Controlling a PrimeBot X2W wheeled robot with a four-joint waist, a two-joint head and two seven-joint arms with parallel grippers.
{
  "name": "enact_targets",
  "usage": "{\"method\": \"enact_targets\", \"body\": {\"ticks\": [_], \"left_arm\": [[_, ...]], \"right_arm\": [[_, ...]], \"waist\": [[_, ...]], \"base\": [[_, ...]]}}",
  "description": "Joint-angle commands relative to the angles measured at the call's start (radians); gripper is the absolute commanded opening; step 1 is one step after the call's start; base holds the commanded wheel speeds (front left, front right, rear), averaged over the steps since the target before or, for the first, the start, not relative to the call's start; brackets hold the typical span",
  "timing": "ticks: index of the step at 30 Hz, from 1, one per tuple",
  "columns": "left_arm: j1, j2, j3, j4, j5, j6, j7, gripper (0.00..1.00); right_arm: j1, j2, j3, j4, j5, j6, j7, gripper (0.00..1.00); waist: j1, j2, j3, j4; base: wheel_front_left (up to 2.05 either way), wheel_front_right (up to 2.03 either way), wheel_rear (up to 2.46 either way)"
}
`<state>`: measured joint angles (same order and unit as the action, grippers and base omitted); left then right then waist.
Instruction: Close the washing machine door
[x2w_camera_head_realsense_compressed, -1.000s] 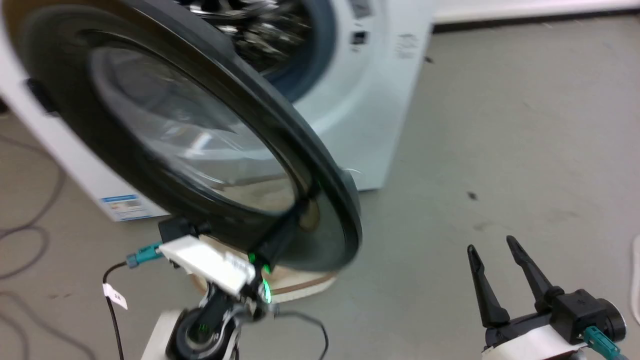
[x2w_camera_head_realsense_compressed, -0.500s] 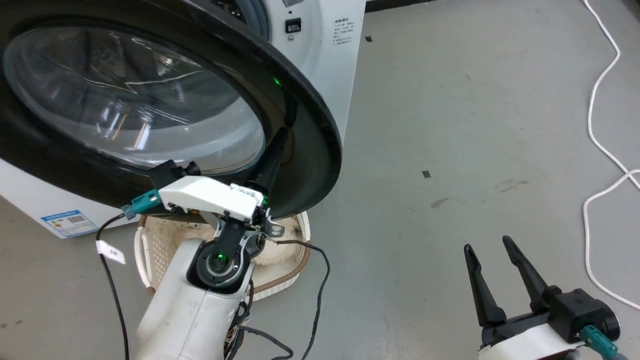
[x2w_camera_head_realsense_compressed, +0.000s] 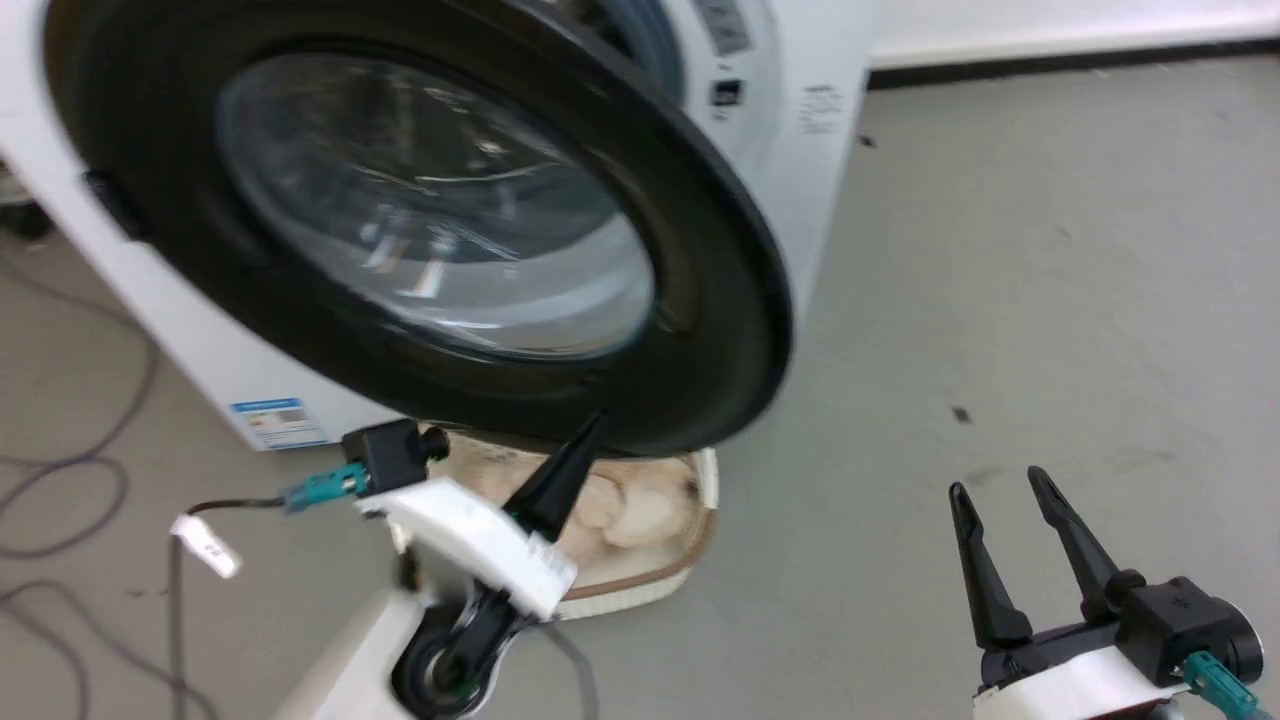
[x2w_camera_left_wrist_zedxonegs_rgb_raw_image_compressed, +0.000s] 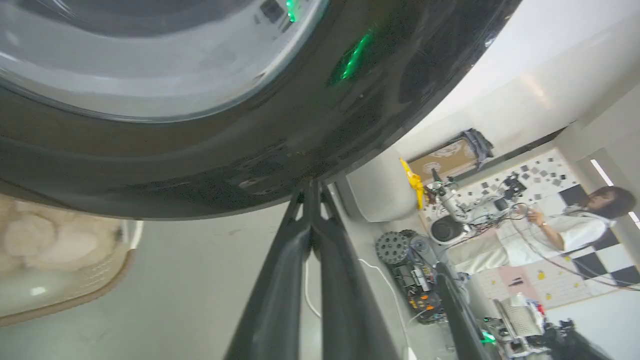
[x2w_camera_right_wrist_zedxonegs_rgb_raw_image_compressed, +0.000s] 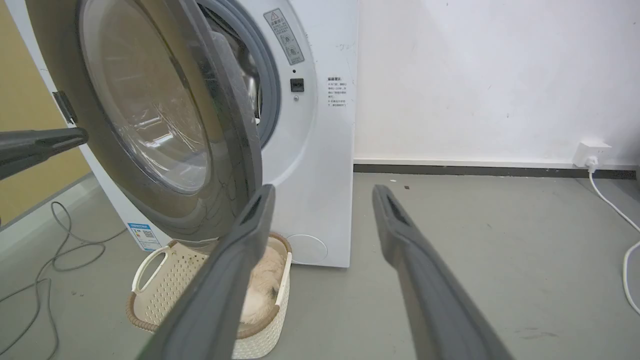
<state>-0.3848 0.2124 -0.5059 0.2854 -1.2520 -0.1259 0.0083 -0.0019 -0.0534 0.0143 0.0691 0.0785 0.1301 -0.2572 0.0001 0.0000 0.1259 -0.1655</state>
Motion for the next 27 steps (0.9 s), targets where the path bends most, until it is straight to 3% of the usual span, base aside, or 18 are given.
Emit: {"method": "enact_targets", "body": {"ticks": [1, 3, 4, 10, 14, 17, 18, 19, 20, 27], "left_arm": [[0.019, 0.028, -0.012, -0.015, 0.043, -0.004, -0.025, 0.00], [0.033, 0.079, -0.034, -0.038, 0.139, -0.004, -0.086, 0.00], [0.040, 0.126, -0.040, -0.055, 0.236, 0.001, -0.163, 0.00], [0.064, 0.205, 0.024, -0.112, 0.492, 0.119, -0.266, 0.00], [0.127, 0.199, 0.108, -0.193, 0.669, 0.198, -0.269, 0.00], [0.206, 0.170, 0.155, -0.227, 0.736, 0.218, -0.270, 0.00], [0.232, 0.159, 0.166, -0.234, 0.754, 0.222, -0.270, 0.18], [0.256, 0.149, 0.176, -0.241, 0.771, 0.223, -0.270, 0.92], [0.278, 0.145, 0.180, -0.246, 0.797, 0.224, -0.270, 1.00], [0.390, 0.086, 0.183, -0.270, 0.919, 0.235, -0.270, 1.00]], "right_arm": [[0.006, 0.003, -0.002, -0.004, -0.007, 0.001, -0.004, 1.00], [0.007, 0.003, 0.001, -0.003, -0.013, 0.001, -0.004, 1.00], [0.007, 0.003, 0.004, -0.001, -0.024, 0.001, -0.004, 1.00], [0.011, 0.003, 0.004, -0.001, -0.030, 0.001, -0.004, 1.00], [0.027, 0.003, -0.003, 0.004, -0.027, 0.001, -0.004, 1.00], [0.035, 0.003, 0.003, 0.007, -0.028, 0.001, -0.002, 1.00], [0.036, 0.003, 0.005, 0.007, -0.028, 0.001, -0.001, 1.00], [0.038, 0.003, 0.006, 0.006, -0.028, 0.001, 0.001, 1.00], [0.040, 0.003, 0.005, 0.005, -0.027, 0.001, 0.002, 1.00], [0.063, 0.003, -0.002, 0.002, -0.018, 0.001, 0.002, 1.00]], "waist": [[-0.0001, 0.0000, -0.027, 0.049], [-0.0001, 0.0000, -0.037, 0.078], [-0.0001, 0.0000, -0.046, 0.104], [-0.0001, 0.0000, -0.071, 0.175], [-0.0001, 0.0000, -0.096, 0.218], [-0.0001, 0.0000, -0.111, 0.237], [-0.0001, 0.0000, -0.116, 0.241], [-0.0001, 0.0000, -0.120, 0.245], [-0.0001, 0.0000, -0.124, 0.248], [-0.0001, 0.0000, -0.138, 0.264]], "base": [[0.00, 0.00, 0.00], [0.00, 0.00, 0.00], [0.00, 0.00, 0.00], [0.00, 0.00, 0.00], [0.00, 0.00, 0.00], [0.00, 0.00, 0.00], [0.00, 0.00, 0.00], [0.00, 0.00, 0.00], [0.00, 0.00, 0.00], [0.00, 0.00, 0.00]]}}
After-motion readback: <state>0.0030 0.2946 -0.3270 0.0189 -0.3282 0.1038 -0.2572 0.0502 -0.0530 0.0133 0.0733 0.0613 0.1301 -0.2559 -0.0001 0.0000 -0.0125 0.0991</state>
